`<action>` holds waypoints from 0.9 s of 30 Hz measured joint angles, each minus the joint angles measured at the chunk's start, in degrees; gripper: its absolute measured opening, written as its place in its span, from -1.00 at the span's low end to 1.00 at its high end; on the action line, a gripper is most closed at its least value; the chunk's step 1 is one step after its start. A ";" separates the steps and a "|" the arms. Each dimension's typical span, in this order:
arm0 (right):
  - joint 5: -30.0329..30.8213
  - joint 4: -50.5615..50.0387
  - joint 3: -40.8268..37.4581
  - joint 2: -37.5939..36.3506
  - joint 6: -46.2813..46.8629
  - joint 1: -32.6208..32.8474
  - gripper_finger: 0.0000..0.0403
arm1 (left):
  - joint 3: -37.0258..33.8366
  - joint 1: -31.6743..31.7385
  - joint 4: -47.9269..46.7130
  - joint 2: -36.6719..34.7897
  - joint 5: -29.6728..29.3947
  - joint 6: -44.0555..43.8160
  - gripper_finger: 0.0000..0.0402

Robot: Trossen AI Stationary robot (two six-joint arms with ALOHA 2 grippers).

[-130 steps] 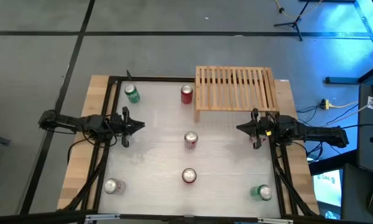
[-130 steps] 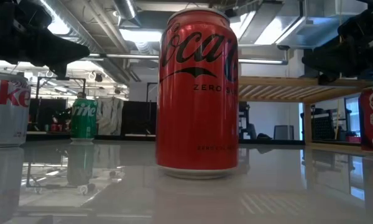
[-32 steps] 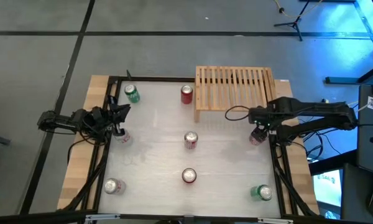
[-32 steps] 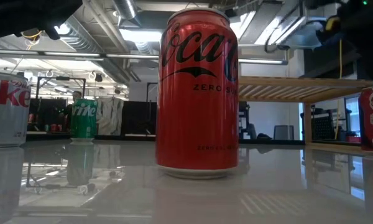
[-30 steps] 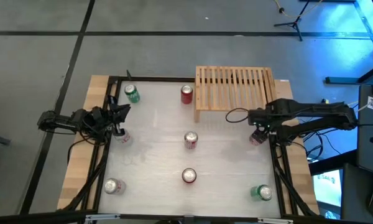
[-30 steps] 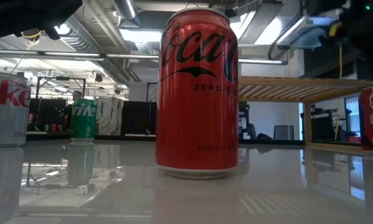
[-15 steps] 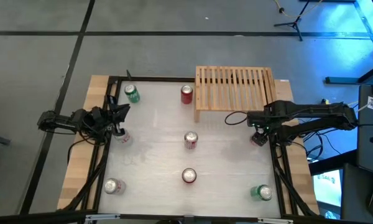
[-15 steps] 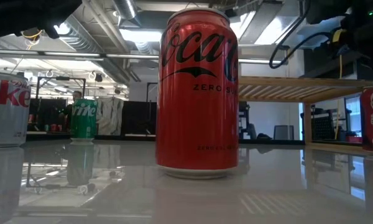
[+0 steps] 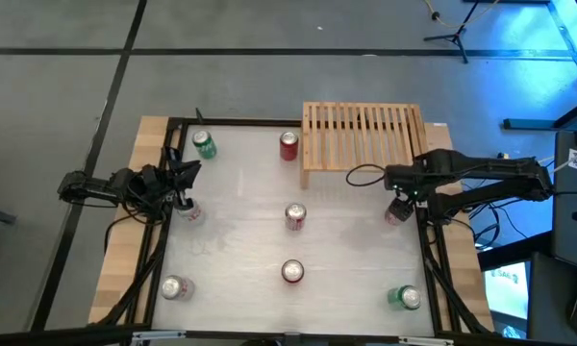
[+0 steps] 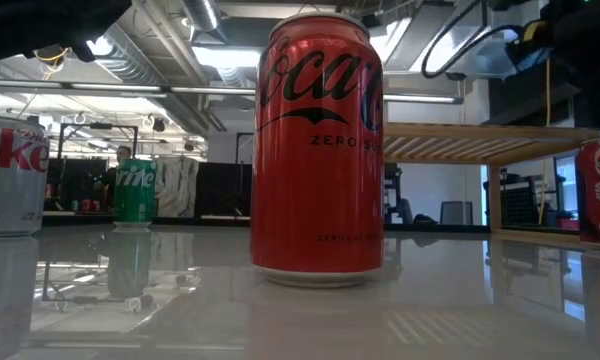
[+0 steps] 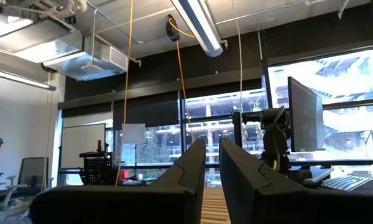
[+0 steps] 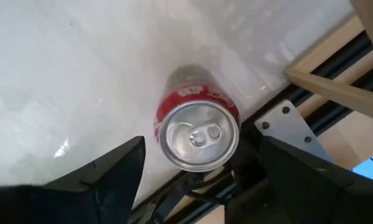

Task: Place canned beverage on shelf
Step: Put the right red white soda can on the shelf

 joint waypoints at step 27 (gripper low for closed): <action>-1.46 3.11 -1.78 0.02 -2.73 0.05 0.57 | 0.00 0.00 -0.09 0.01 -0.02 0.07 -0.80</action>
